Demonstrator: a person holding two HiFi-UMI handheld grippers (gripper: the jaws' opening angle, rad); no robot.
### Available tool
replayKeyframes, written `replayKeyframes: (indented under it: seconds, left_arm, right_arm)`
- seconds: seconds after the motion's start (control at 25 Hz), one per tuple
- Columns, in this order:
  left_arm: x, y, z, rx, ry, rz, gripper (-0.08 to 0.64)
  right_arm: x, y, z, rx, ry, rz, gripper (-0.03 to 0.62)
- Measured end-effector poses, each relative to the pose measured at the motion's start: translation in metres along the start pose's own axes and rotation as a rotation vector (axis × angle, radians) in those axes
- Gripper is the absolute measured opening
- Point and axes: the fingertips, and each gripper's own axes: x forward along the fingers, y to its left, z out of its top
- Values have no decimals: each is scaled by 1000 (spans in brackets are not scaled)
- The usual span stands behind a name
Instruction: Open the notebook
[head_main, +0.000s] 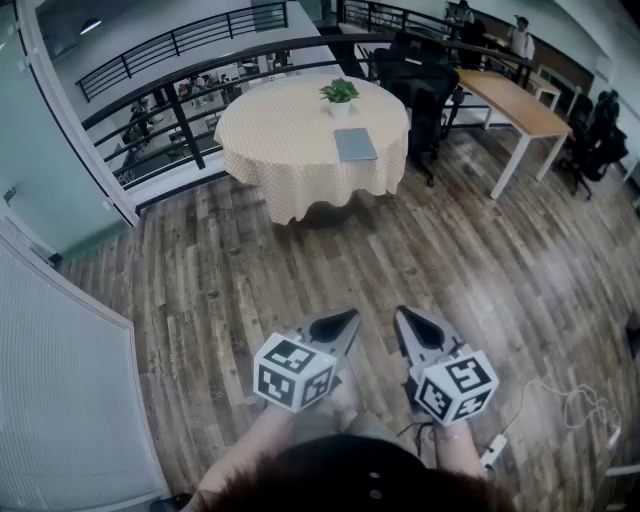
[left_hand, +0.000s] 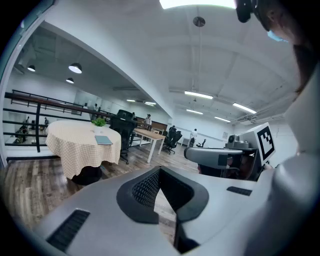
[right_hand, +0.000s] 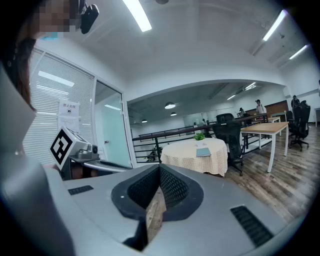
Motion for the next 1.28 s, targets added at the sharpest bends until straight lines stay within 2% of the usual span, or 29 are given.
replayKeyframes:
  seconds: [0.24,0.76,1.12,1.28]
  left_arm:
    - [3,14,-1,-25,-26,15,11]
    - [10,16,2,-41,-48,-27,11]
    - [14,38,0,2,-20,-48,11]
    - [13,45,-2,2,-16,-66,11]
  right_arm:
    - [5,-9,4,14,-29,-13,11]
    - [27,13,-4,17,-12,24,11]
    - [50,7,2,54,-43,-20,12]
    - [62,13,-7,67,-23,-30,12]
